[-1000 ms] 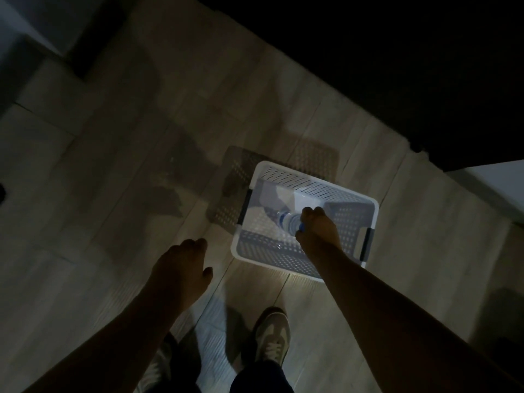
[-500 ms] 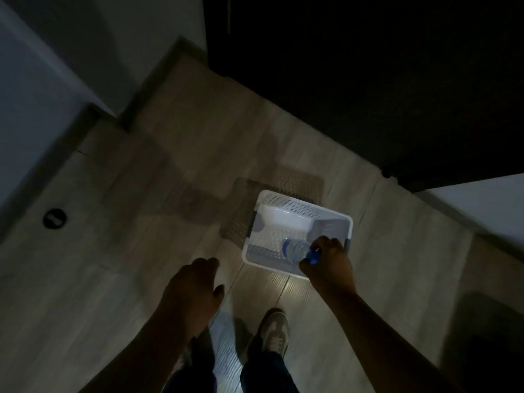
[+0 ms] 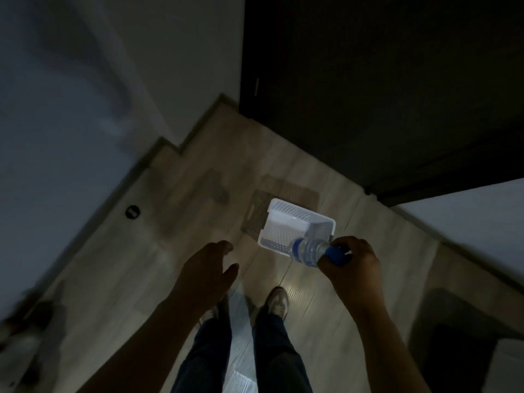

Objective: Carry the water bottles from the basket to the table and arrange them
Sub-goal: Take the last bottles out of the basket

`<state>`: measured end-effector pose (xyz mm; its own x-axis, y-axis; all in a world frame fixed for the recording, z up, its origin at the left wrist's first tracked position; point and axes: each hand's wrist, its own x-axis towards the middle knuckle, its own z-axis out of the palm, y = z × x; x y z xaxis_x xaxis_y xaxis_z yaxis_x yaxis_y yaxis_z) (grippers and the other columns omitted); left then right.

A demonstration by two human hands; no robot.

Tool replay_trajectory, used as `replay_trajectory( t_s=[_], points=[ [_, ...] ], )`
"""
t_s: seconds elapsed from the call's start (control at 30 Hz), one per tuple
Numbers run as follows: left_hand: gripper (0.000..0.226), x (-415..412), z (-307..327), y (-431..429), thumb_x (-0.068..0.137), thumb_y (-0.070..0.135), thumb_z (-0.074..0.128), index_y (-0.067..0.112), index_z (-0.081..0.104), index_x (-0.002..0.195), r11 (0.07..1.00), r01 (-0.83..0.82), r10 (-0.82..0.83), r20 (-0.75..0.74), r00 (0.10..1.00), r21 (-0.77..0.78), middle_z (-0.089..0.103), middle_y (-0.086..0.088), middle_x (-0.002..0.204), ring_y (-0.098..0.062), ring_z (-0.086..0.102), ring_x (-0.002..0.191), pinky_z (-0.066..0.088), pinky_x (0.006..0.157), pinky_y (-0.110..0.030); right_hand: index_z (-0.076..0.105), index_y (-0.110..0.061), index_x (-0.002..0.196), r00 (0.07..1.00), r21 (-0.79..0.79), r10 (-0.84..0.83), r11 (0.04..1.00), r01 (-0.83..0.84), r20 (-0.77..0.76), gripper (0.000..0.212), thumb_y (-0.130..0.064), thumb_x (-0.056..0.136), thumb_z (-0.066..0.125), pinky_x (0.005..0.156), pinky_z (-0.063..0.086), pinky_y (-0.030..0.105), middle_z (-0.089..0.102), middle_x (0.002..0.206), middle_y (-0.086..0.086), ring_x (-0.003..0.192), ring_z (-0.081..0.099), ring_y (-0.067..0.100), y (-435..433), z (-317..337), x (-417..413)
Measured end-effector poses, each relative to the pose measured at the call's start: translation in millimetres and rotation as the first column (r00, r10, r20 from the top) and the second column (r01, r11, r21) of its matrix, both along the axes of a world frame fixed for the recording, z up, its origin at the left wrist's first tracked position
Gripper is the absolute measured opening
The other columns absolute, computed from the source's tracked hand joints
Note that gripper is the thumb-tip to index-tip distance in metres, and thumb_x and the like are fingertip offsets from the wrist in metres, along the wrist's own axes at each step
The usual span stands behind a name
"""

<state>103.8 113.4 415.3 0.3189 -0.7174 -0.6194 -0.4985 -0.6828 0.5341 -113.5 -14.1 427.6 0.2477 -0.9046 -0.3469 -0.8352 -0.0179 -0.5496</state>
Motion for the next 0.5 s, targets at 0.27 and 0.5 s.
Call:
replay_trajectory(
  t_s=[0.27,0.5],
  points=[
    [0.043,-12.5,114.6,35.7,0.091,0.035,0.057,0.027,0.046,0.132,0.986,-0.149,0.158,0.120,0.980,-0.078,0.052,0.007,0.131,-0.007,0.052,0.113,0.041,0.089,-0.019,0.060,-0.020,0.104,0.969,-0.113,0.229,0.969,-0.219,0.090,0.038,-0.014,0.072,0.078,0.069,0.046,0.010,0.052,0.103,-0.011,0.080,0.056,0.001,17.6,133.9,11.6],
    [0.042,-44.9,194.2,55.5,0.091,0.035,0.056,0.027,0.047,0.131,0.920,-0.319,0.366,0.207,0.907,-0.229,0.053,0.007,0.130,-0.007,0.053,0.112,0.045,0.094,-0.023,0.048,-0.036,0.092,0.849,-0.081,0.507,0.862,-0.501,0.149,0.037,-0.017,0.075,0.075,0.071,0.042,0.010,0.049,0.101,-0.014,0.084,0.053,-0.003,7.8,228.7,31.1]
  ],
)
